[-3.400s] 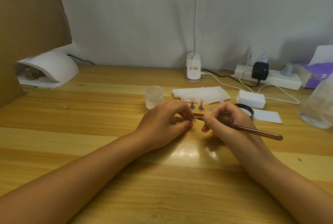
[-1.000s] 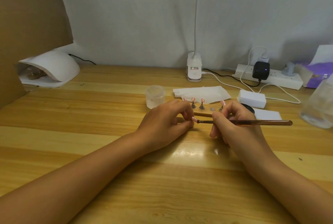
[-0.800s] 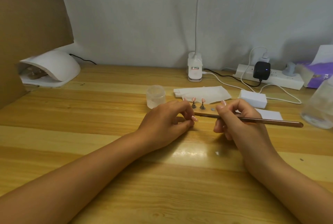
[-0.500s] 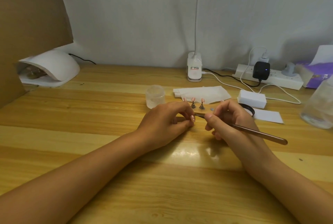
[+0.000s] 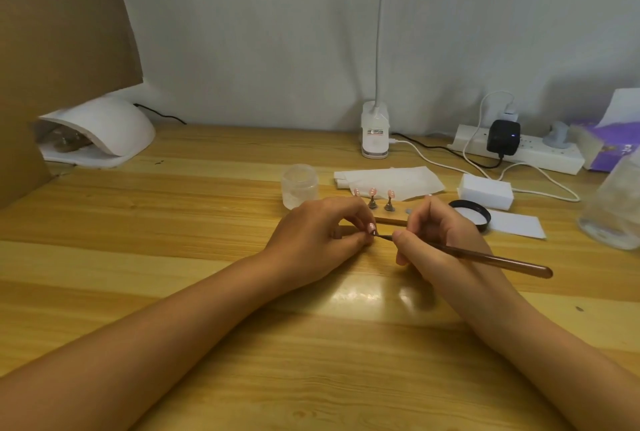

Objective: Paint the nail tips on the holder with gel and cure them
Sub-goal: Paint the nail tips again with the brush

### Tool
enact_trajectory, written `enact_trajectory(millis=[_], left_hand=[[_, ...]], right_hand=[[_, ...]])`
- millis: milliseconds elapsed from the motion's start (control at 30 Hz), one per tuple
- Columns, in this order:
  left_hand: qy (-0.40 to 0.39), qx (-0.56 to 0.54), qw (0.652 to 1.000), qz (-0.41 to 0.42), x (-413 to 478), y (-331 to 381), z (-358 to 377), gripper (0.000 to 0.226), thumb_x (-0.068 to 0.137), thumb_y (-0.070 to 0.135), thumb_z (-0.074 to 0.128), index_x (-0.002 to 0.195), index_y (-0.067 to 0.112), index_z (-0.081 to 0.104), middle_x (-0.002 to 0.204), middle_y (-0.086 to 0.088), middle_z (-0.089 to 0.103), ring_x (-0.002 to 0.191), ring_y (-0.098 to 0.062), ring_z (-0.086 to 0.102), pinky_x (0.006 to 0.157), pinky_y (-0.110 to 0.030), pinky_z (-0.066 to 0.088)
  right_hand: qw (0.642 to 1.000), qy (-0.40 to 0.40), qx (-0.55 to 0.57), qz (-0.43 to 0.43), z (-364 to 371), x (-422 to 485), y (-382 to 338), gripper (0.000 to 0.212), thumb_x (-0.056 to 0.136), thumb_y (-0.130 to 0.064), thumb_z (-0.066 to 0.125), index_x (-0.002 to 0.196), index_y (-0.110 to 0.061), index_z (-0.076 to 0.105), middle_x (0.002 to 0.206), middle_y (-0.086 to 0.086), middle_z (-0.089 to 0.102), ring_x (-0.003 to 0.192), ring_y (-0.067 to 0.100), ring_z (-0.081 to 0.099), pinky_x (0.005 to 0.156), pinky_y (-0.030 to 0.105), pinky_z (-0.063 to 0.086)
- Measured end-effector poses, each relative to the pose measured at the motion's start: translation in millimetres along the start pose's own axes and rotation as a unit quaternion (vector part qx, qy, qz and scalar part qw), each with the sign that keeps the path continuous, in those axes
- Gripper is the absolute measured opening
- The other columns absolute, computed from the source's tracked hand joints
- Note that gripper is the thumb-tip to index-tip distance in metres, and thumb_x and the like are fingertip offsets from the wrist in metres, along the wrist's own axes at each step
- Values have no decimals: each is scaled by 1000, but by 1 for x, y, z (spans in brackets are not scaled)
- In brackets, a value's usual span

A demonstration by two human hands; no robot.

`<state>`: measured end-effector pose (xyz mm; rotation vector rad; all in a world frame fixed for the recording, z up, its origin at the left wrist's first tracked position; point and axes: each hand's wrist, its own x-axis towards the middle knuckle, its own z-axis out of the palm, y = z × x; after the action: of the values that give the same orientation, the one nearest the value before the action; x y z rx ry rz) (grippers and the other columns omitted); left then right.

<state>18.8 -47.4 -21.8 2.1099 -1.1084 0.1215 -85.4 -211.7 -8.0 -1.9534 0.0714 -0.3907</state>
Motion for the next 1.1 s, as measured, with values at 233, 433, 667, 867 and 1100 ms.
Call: enact_trajectory(millis=[233,433,667,867,1100], left_hand=[[4,-1,1000,-4,0,-1,0,12,87,27,73,85,36,66,74,31,60,54,-1,48,55,-20,31],[4,-4,1000,-3,1,0,0,12,86,27,73,86,37,66,81,26,64,55,0,50,56,-20,34],[0,-3,1000,-6,0,0,0,12,86,29,74,87,38,66,84,22,63,55,-1,49,56,-21,35],[0,-1,1000,-3,0,1,-1,10,86,29,73,87,36,66,89,20,64,60,-1,50,58,-20,36],[1,10,1000,-2,0,3,-1,12,86,30,73,86,35,61,90,19,61,64,2,51,58,-20,36]], right_hand=[[998,35,57,10,-2,-1,-2,10,91,-17,62,87,-11,56,67,-2,67,57,2,61,51,12,45],[1000,7,15,3,0,-1,0,12,91,-19,65,89,-13,56,74,2,71,59,2,64,52,13,45],[1000,-4,12,3,0,0,-1,10,86,-7,64,84,-7,55,67,8,64,55,6,59,51,19,46],[997,33,74,17,-2,-1,0,8,86,-9,60,83,-8,53,56,-1,57,49,6,51,46,17,41],[996,41,78,22,-2,-2,-3,21,94,-25,59,88,-7,52,64,5,70,45,9,52,44,20,45]])
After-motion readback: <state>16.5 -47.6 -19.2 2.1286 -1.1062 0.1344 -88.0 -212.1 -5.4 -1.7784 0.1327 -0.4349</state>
